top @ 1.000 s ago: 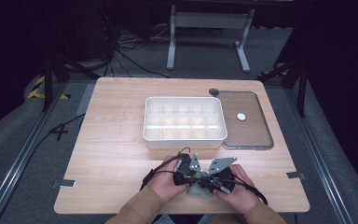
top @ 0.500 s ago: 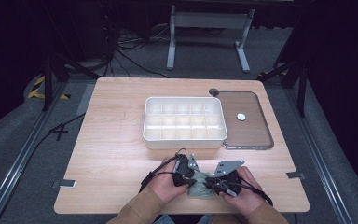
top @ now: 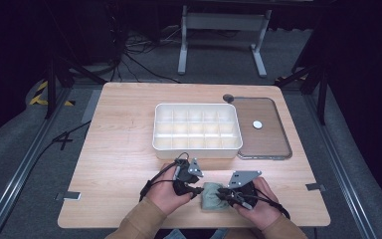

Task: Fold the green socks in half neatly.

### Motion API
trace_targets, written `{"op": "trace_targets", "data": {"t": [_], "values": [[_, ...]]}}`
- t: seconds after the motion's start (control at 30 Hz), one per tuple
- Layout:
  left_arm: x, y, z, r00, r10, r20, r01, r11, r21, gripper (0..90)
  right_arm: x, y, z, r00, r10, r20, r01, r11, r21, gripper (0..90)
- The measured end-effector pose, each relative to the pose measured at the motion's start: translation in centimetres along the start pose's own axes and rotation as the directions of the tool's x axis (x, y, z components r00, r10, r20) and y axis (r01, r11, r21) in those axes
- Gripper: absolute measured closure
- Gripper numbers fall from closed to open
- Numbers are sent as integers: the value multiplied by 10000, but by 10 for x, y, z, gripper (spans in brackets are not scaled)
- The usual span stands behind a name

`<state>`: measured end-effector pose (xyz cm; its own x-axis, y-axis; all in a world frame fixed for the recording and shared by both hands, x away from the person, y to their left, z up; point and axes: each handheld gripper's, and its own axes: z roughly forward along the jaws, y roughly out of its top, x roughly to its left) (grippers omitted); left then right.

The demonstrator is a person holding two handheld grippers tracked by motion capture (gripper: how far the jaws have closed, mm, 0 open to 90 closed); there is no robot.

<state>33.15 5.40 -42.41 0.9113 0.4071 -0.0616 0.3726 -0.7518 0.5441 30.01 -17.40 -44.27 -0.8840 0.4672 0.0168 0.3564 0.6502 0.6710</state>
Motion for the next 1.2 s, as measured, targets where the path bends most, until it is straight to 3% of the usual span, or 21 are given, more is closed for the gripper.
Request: {"op": "trace_targets", "data": {"t": [0.1,0.27,0.43,0.63,0.77,0.8,0.87,1.03,1.13,1.17,1.2], "values": [[1,-1,0,9999,-75,75,74,9998,193,633,1,1,-3,9999,107,-19,-107,9999,-85,821],[-1,-2,7,9994,107,327,-132,9970,756,660,0,-3,2,9996,256,124,-264,9971,711,846],[-5,-1,16,9988,203,443,-250,9939,1075,670,-2,-6,5,9994,275,206,-297,9927,1165,870],[-13,2,26,9946,870,572,-934,9882,1211,696,-3,-7,6,9995,281,112,-292,9925,1185,879],[-18,6,26,9850,1591,661,-1652,9812,1001,696,-1,-8,7,9996,175,200,-198,9925,1204,883],[-19,6,26,9847,1617,657,-1676,9810,978,696,-1,-8,7,9996,175,200,-198,9925,1204,883],[-21,8,26,9791,1987,438,-2021,9745,974,687,0,-7,7,9996,140,251,-169,9926,1200,885],[-29,12,24,9661,2514,594,-2541,9663,418,665,3,-5,8,9996,262,-41,-256,9929,1158,885],[-34,14,23,9535,2956,586,-2964,9551,49,644,8,-3,12,9994,323,-128,-308,9941,1039,882],[-36,15,23,9442,3264,451,-3274,9447,174,640,9,-2,14,9990,395,-187,-376,9947,952,882],[-39,15,23,9442,3276,350,-3288,9438,339,633,10,-2,17,9989,452,-119,-441,9954,852,883]]}}
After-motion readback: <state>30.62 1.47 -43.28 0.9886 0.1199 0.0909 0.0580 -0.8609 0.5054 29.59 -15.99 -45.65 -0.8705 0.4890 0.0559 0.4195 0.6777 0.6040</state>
